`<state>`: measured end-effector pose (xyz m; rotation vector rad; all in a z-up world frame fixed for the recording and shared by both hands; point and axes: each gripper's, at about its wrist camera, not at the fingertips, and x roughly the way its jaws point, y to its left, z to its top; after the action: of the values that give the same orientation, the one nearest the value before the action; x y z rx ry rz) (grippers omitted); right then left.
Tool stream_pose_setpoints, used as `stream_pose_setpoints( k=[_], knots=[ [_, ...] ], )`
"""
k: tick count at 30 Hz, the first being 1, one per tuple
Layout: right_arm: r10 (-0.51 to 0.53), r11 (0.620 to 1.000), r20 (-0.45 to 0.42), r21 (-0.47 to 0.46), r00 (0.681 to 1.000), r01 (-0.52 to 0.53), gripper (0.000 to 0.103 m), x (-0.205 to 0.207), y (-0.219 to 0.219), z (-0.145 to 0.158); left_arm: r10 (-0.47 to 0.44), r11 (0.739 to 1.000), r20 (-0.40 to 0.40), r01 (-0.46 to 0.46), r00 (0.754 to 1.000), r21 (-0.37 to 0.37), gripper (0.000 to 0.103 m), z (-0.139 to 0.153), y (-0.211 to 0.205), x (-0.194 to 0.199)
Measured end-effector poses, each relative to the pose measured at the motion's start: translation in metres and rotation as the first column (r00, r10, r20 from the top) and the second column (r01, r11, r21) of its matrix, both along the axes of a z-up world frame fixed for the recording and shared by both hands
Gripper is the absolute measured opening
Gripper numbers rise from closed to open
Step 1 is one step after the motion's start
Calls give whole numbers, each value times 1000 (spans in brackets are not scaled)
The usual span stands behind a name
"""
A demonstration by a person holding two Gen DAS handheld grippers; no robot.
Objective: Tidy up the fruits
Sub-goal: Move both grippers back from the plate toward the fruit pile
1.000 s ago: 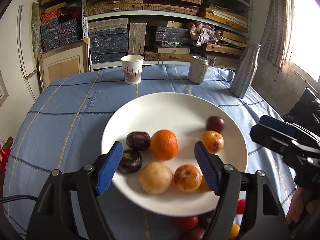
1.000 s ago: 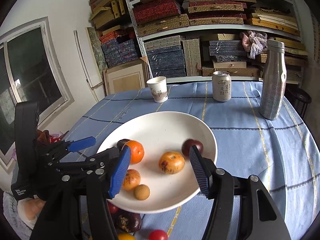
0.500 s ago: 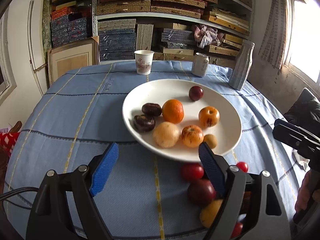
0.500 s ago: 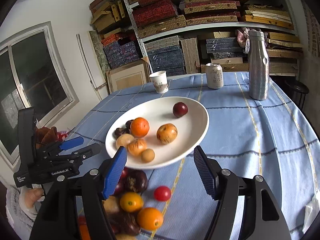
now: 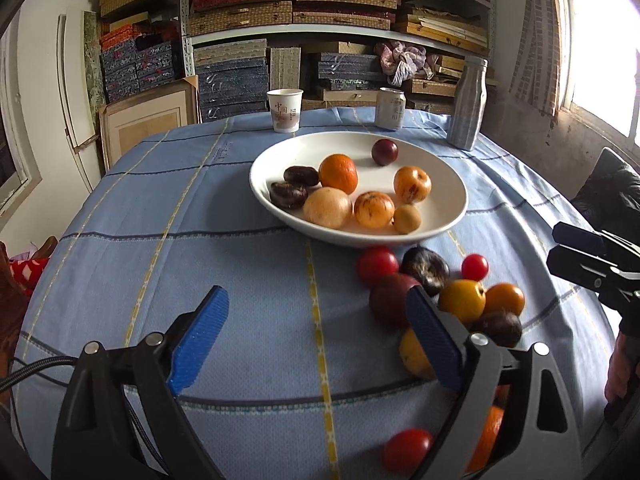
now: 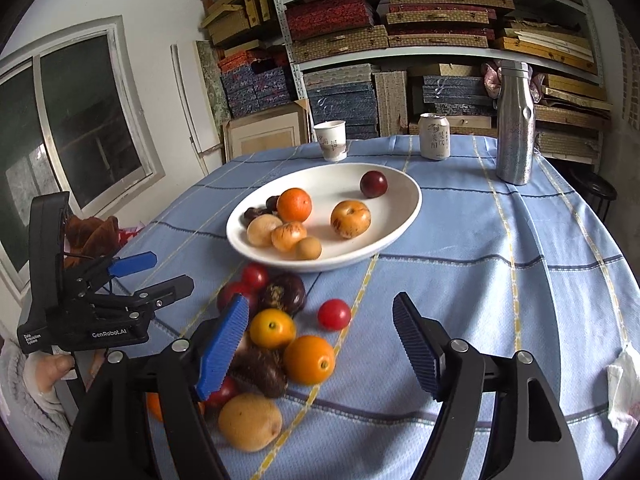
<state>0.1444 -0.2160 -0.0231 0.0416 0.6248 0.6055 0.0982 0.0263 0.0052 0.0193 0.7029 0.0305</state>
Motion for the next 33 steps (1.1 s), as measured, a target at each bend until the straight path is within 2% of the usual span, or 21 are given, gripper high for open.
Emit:
stream_pose_setpoints(
  k=[6,11,16,21,27,33],
  knots=[
    [18,1000,-8,-18,1000,-18,76,-11,1,-6,-10,1000,-3,10,1000,-3,92,-5,-1,-18],
    [9,1000,-34,-10,999,-10,76,-9,-4,-9,-23,999,-5,23,1000,-46,94,-6,6,-37],
    [4,1000,-55,-6,998,-4,76,-6,-5,-12,-44,994,-43,39,998,-103,94,-12,15,-43],
    [-3,1000,-65,-10,998,2,76,-4,-5,-14,-80,994,-78,74,994,-86,94,-16,5,-29],
    [-6,1000,-73,-11,997,5,76,-2,-5,-15,-122,990,-75,116,990,-83,94,-13,-9,-9],
    [-23,1000,-80,-1,997,23,76,1,-9,-15,-181,983,-93,180,979,-18,94,-15,-36,3]
  ],
)
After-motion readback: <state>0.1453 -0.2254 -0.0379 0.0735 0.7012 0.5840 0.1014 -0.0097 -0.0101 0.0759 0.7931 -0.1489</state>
